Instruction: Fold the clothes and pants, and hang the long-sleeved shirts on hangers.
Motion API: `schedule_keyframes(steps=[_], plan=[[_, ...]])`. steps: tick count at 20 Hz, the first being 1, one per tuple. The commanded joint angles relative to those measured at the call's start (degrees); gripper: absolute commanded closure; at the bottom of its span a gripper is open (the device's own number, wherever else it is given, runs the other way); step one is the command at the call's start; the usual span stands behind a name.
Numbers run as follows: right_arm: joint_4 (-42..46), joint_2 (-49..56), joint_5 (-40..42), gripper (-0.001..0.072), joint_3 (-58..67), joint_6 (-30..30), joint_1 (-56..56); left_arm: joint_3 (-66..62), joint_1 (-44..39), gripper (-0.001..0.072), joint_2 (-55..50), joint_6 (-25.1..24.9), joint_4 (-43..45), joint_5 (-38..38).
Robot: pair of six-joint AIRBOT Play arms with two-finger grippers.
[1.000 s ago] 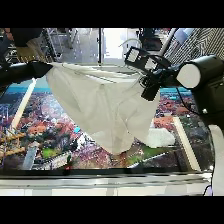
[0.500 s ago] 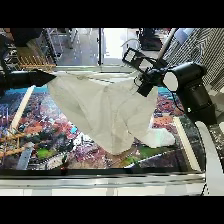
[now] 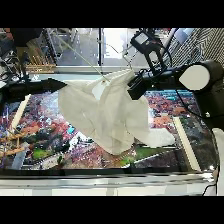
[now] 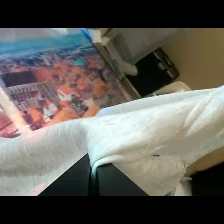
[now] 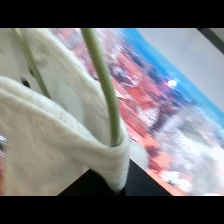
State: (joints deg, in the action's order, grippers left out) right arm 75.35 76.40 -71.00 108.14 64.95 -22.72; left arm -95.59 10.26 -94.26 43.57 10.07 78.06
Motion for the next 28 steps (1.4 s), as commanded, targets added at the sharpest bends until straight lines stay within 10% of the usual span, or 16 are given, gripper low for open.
schedule_keyframes(steps=[1, 3, 10, 15, 24, 27, 28], plan=[[-13.7, -1.2, 1.8, 0.0684, 0.1, 4.5, -0.1, 0.0, -3.3, 0.0588, -3.6, -6.0, -5.8, 2.6], [-15.3, -1.2, 1.7, 0.0684, 0.1, 6.5, -0.1, 0.0, -4.7, 0.0207, -3.7, -7.3, -5.9, -0.5], [-11.9, -1.2, 3.5, 0.0683, 0.1, 10.7, -0.1, 0.0, -6.9, 0.0172, 4.8, -12.5, 5.6, -0.7], [-11.9, -1.2, 5.5, 0.0683, 0.1, 11.5, -0.1, 0.2, -17.1, 0.0353, 13.6, 3.2, 30.6, -1.3], [-12.0, -1.2, 5.7, 0.0682, 0.1, 11.2, -0.1, 11.1, -35.3, 0.0292, 15.4, 38.1, 69.0, -36.1], [-12.0, -1.2, 5.0, 0.0681, 0.1, 10.8, -0.1, 11.7, -34.5, 0.0666, 15.8, 39.4, 69.0, -42.1], [-11.9, -1.2, 3.9, 0.0681, 0.1, 10.4, -0.1, 11.7, -34.0, 0.0666, 16.5, 39.4, 69.0, -42.6]])
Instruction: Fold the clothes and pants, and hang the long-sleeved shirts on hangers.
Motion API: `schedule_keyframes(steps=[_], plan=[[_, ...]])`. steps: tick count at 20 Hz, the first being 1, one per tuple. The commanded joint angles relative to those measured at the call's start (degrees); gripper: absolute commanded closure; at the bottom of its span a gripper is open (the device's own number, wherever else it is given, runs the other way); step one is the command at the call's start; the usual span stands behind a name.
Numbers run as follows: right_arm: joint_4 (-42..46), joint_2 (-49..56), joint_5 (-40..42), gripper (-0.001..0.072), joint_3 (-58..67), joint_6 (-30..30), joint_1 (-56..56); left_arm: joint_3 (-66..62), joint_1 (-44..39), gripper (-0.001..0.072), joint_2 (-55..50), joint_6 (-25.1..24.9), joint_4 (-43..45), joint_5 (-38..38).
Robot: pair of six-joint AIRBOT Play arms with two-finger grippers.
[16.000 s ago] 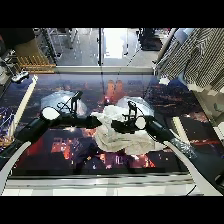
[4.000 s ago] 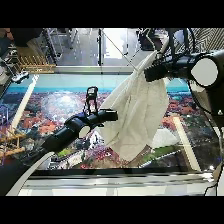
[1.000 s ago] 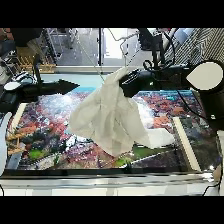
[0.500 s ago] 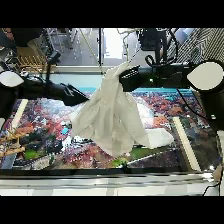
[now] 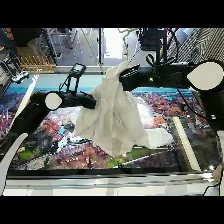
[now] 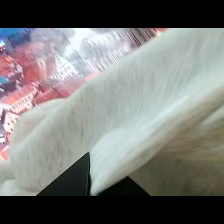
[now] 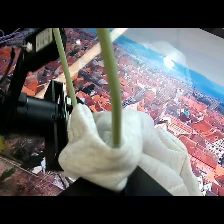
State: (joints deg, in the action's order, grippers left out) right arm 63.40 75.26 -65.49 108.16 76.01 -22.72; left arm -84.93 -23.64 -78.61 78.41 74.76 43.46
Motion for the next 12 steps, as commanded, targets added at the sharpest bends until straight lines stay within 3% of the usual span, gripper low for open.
schedule_keyframes(steps=[1, 4, 8, 12], plan=[[0.5, 0.0, -2.8, 0.0681, 0.0, -0.7, 0.0, 1.0, 0.6, 0.0667, 1.9, 4.6, 4.3, -8.1], [1.8, 0.0, -4.3, 0.0681, 0.0, -0.6, -0.1, 1.0, 2.8, 0.0615, 4.8, 2.6, 4.3, -9.2], [1.4, 0.0, -4.4, 0.0681, 0.0, -0.1, -0.1, 1.0, 6.1, 0.0691, 5.3, -3.6, 1.0, -12.5], [2.9, 0.5, -5.4, 0.0681, -0.1, -0.6, -0.1, 1.0, 10.8, 0.0691, 4.5, -23.9, -22.5, -12.2]])
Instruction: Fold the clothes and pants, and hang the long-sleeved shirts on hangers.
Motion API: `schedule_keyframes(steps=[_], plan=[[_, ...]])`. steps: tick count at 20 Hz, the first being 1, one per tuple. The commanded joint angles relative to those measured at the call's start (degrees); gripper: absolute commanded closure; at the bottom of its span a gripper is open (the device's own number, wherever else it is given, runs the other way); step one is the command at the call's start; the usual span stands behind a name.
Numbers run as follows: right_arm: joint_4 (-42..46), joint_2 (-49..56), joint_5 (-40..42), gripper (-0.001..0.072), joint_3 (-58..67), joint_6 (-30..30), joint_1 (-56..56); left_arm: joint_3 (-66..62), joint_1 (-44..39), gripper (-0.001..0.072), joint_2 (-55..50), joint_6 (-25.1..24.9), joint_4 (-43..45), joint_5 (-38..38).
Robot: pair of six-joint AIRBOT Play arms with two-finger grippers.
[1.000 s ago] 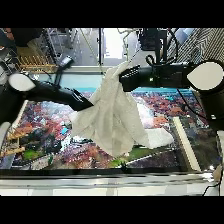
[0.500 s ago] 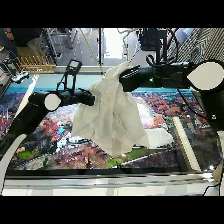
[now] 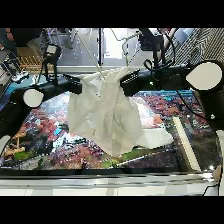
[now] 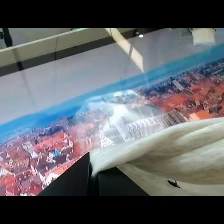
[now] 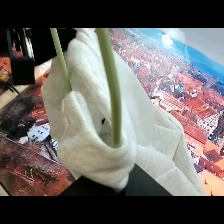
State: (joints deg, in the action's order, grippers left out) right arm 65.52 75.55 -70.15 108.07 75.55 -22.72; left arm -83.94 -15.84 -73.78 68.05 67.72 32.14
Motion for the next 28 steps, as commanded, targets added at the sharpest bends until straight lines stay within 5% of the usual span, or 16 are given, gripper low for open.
schedule_keyframes(steps=[1, 2, 3, 6, 9, 11, 15, 16, 20, 28], plan=[[0.6, 0.4, -0.7, 0.0681, 0.0, -0.1, -0.1, 0.0, 4.1, 0.0638, -0.8, -18.2, -21.1, -0.9], [0.1, 0.5, -0.7, 0.0681, 0.0, 0.0, -0.1, 0.0, 4.6, 0.0419, -1.2, -21.4, -24.2, -0.9], [0.1, 0.6, -0.4, 0.0681, 0.0, 0.4, -0.1, 0.0, 4.7, 0.0276, -1.6, -22.0, -24.7, -0.7], [0.1, 0.8, 1.0, 0.0681, 0.0, 0.6, -0.1, 0.0, 4.4, 0.0270, -1.6, -18.3, -24.2, 2.6], [1.5, 0.8, 3.1, 0.0681, 0.0, 2.0, 0.0, 0.0, 4.2, 0.0281, -0.9, -9.0, -17.2, 3.0], [1.9, 0.8, 4.6, 0.0681, 0.0, 2.0, -0.1, 0.0, 4.5, 0.0123, 0.9, -6.3, -17.2, 6.3], [1.8, 0.8, 4.9, 0.0681, 0.0, 2.0, -0.1, 0.7, 0.2, 0.0160, 2.0, -2.1, -17.2, 18.3], [1.8, 0.8, 4.9, 0.0681, 0.0, 2.3, -0.1, 2.1, -1.9, 0.0213, 2.0, -0.1, -16.7, 16.7], [1.7, 0.8, 3.9, 0.0681, 0.0, 3.3, -0.1, 6.9, -10.3, 0.0203, 2.0, 3.5, -16.2, -1.5], [0.8, 0.8, 3.4, 0.0681, 0.0, 3.5, -0.1, 7.0, -13.5, 0.0201, -3.3, 7.9, -13.7, -11.1]])
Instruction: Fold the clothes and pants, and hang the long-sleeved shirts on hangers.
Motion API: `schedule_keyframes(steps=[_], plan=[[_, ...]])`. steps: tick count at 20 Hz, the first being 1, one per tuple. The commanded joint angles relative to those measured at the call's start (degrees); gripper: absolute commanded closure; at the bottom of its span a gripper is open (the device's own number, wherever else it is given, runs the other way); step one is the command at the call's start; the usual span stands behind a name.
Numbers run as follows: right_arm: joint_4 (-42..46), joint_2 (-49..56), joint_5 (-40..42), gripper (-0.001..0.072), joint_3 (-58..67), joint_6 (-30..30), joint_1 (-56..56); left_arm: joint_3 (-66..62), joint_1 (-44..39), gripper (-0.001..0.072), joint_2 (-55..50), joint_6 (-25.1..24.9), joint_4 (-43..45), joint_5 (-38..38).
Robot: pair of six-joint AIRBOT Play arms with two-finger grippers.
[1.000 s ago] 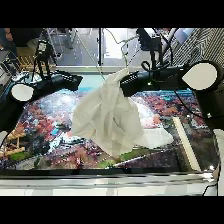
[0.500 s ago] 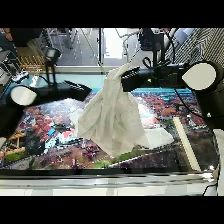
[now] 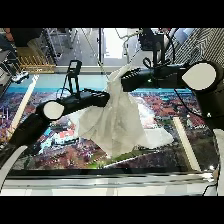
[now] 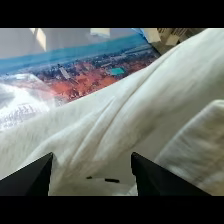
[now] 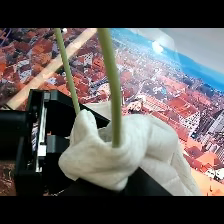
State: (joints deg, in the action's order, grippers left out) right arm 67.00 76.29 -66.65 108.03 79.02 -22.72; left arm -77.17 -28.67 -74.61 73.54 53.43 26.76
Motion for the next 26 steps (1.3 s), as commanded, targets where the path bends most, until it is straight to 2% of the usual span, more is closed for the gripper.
schedule_keyframes(steps=[1, 4, 6, 7, 9, 13, 14, 18, 19, 20, 21, 23, 26], plan=[[-0.8, 0.0, 0.0, 0.0681, 0.0, 0.0, -0.1, 0.2, -0.9, 0.0201, -3.6, 3.0, 0.5, -8.2], [-0.8, 0.0, 0.0, 0.0681, 0.0, 0.1, -0.1, 0.2, -0.9, 0.0208, -6.3, 9.3, 0.5, -17.9], [-0.7, 0.0, 0.0, 0.0681, 0.0, 0.1, -0.1, 0.2, 0.1, 0.0212, -6.4, 10.7, 0.6, -20.4], [-0.5, 0.0, 0.0, 0.0681, 0.0, 0.1, 0.0, 0.2, 0.9, 0.0242, -6.3, 10.6, 0.6, -20.1], [0.6, 0.0, 0.0, 0.0681, 0.0, 0.2, 0.0, 0.2, 3.1, 0.0248, -5.9, 10.1, 0.6, -17.7], [4.1, 0.0, 0.0, 0.0681, 0.0, 1.3, 0.0, 0.2, 8.4, 0.0241, -4.6, 10.0, 3.7, -9.5], [4.3, 0.0, 0.0, 0.0681, 0.0, 1.3, 0.0, 0.2, 9.6, 0.0206, -4.4, 10.0, 3.9, -8.3], [4.3, 0.0, -0.1, 0.0681, 0.0, 1.3, 0.0, 0.2, 12.3, 0.0208, -3.7, 9.6, 3.8, -6.1], [4.3, 0.0, -0.3, 0.0681, 0.0, 1.2, 0.0, 0.1, 12.2, 0.0258, -3.5, 9.0, 3.8, -6.2], [4.3, 0.0, -0.7, 0.0681, 0.0, 0.7, 0.0, 0.1, 12.2, 0.0366, -3.3, 7.5, 3.5, -6.4], [4.2, 0.1, -1.6, 0.0681, 0.0, -0.3, 0.0, 0.1, 12.1, 0.0431, -3.1, 6.5, 3.6, -6.9], [4.2, 0.1, -3.6, 0.0681, 0.0, -2.3, 0.0, 0.0, 12.0, 0.0687, -2.6, 4.0, 3.6, -8.5], [4.5, 0.1, -7.4, 0.0681, 0.0, -7.1, 0.0, -1.2, 12.6, 0.0693, -2.3, 0.2, 3.6, -8.7]])
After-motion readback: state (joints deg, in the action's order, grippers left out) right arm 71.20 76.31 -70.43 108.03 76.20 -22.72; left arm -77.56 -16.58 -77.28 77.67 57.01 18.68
